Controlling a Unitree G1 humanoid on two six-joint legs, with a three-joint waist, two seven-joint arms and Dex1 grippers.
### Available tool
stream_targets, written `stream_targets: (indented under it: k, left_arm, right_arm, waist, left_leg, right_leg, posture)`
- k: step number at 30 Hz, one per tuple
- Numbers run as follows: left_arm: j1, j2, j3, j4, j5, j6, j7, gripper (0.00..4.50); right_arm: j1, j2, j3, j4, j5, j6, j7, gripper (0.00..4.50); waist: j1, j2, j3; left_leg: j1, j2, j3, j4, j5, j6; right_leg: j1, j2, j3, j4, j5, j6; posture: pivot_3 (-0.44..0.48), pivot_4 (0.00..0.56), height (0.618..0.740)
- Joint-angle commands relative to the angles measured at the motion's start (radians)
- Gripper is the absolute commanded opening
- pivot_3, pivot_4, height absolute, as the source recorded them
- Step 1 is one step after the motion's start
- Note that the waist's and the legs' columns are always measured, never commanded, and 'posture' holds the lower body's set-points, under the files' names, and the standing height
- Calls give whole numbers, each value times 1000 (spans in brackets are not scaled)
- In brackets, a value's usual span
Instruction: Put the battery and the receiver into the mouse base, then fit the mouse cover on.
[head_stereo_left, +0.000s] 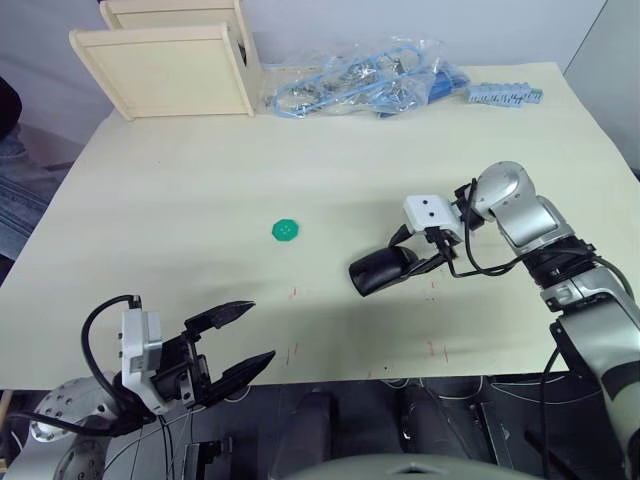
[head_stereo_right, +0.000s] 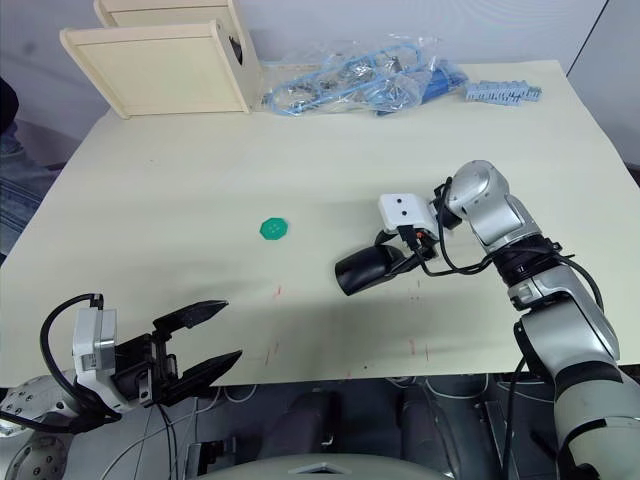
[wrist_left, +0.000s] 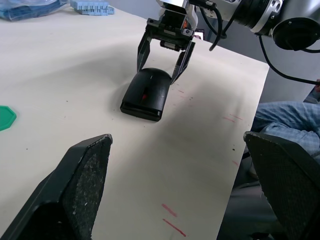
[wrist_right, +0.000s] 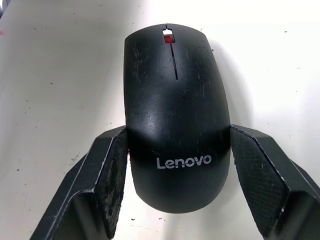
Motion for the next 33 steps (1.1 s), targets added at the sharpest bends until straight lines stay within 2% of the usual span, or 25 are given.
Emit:
stream_targets:
  k: [1, 33]
  left_arm:
    - [10, -1, 1, -25, -5, -14, -3, 4500]
    - [13, -1, -7, -26, -2, -22, 6, 4500]
  right_arm:
    - [-36, 6, -2, -8, 0, -12, 7, 3117]
    - [-59, 29, 26, 41, -46, -64, 25, 3117]
  waist:
    - [0, 0, 0]
    - [0, 0, 0]
  left_leg:
    - [0, 0, 0, 0, 0, 0]
    - [0, 0, 0, 0, 0, 0]
  right_leg:
    - [0, 0, 0, 0, 0, 0]
    - [0, 0, 0, 0, 0, 0]
  posture:
    - [0, 150, 740]
    - [0, 150, 740]
